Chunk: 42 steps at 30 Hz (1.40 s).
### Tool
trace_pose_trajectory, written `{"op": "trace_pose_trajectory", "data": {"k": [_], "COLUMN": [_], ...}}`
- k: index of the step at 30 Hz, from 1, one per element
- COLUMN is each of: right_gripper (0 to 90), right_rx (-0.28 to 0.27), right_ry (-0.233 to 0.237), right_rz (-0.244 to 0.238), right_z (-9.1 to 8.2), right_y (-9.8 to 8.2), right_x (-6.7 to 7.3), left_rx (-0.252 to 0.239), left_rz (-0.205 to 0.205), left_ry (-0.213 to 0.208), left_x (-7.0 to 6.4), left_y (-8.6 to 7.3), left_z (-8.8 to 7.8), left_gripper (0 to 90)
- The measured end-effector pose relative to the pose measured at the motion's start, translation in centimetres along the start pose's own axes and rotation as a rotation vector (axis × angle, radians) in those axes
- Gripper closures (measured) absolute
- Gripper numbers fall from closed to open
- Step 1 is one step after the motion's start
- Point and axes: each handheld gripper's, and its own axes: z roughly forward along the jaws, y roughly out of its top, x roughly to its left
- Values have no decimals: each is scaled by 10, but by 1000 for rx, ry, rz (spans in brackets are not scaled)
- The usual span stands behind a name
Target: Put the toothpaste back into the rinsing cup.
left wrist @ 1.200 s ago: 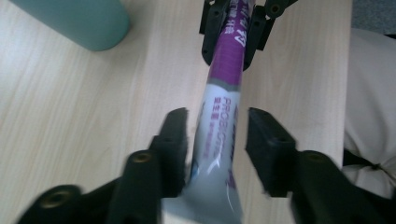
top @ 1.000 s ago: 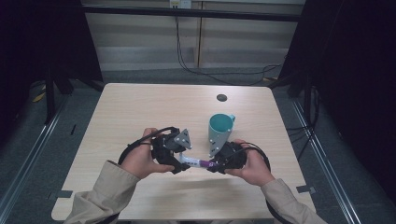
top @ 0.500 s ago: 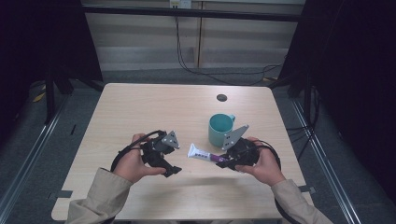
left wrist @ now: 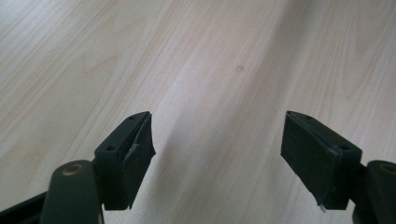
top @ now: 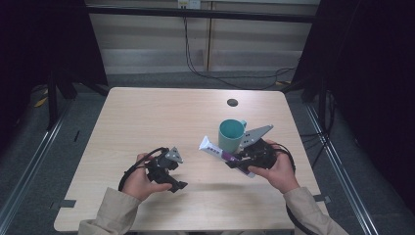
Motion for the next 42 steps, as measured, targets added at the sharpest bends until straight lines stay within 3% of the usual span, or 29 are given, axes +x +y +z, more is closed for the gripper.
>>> {"op": "trace_pose_trajectory", "data": {"k": [9, 19, 33, 42], "right_gripper": [741, 740, 739, 739], "right_rx": [-125, -229, -299, -335], "right_ry": [-34, -86, -121, -137], "right_rz": [74, 141, 168, 188], "right_z": [-6, -12, -13, -12], "right_y": [0, 0, 6, 10], "right_x": [-7, -16, -24, -29], "left_rx": [-37, -47, -58, -54], "left_rz": [-22, -7, -34, -31], "left_ry": [42, 69, 80, 76], "left_x": [2, 2, 4, 7], "left_y": [-8, -10, -18, -24], "left_z": [8, 13, 21, 24], "left_gripper": [240, 219, 187, 184]}}
